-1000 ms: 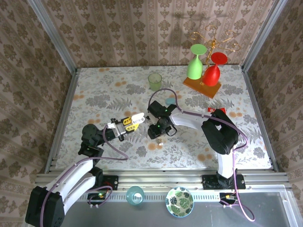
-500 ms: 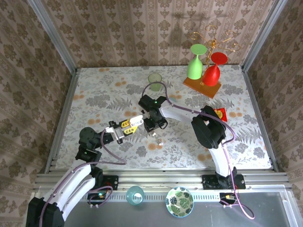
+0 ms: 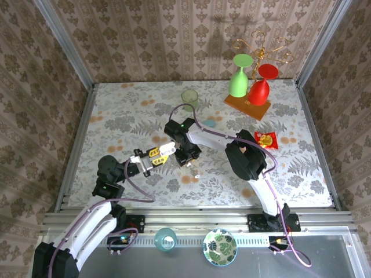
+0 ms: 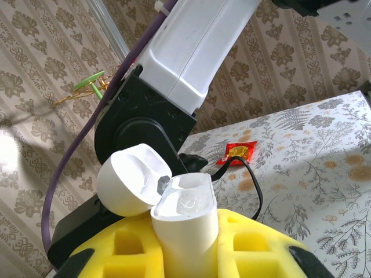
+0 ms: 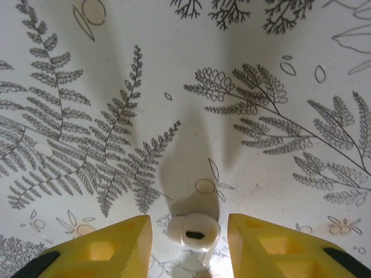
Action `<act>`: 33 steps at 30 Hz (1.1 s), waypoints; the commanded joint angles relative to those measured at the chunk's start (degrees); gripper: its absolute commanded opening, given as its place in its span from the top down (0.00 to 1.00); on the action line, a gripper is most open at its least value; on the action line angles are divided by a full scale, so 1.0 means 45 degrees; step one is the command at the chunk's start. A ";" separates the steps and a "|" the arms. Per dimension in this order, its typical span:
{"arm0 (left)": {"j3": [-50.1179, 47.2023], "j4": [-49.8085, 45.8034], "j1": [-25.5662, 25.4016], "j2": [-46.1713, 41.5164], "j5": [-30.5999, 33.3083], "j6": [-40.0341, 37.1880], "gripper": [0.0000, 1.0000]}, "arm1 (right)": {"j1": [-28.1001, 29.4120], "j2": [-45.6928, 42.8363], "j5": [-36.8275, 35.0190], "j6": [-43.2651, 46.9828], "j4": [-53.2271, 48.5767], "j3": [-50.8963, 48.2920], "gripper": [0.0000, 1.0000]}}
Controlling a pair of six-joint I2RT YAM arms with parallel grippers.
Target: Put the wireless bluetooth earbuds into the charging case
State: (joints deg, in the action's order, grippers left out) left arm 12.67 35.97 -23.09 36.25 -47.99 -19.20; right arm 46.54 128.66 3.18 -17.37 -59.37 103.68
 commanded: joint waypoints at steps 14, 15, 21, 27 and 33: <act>-0.0237 0.0201 0.0112 -0.0082 -0.0116 -0.0264 0.98 | 0.0069 0.1028 -0.0256 0.0146 -0.1491 0.0944 0.68; -0.0237 0.0211 0.0116 -0.0085 -0.0114 -0.0263 0.98 | 0.0085 0.1035 -0.0272 0.0171 -0.1513 0.0962 0.69; -0.0256 0.0204 0.0132 -0.0087 -0.0077 -0.0284 0.97 | 0.0086 0.0812 -0.0294 0.0070 -0.1377 0.0888 0.73; -0.0276 0.0206 0.0132 -0.0082 -0.0005 -0.0338 0.97 | -0.0070 -0.0127 -0.0337 -0.0169 -0.0666 0.0293 0.75; -0.0255 0.0362 0.0169 0.0054 0.0019 -0.0270 0.97 | -0.0556 -0.1756 -0.0383 -0.0625 0.0707 -0.1042 0.74</act>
State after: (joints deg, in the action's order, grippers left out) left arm 11.97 36.01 -22.76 36.38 -47.94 -19.38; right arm 45.50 126.26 2.48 -18.26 -59.20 100.84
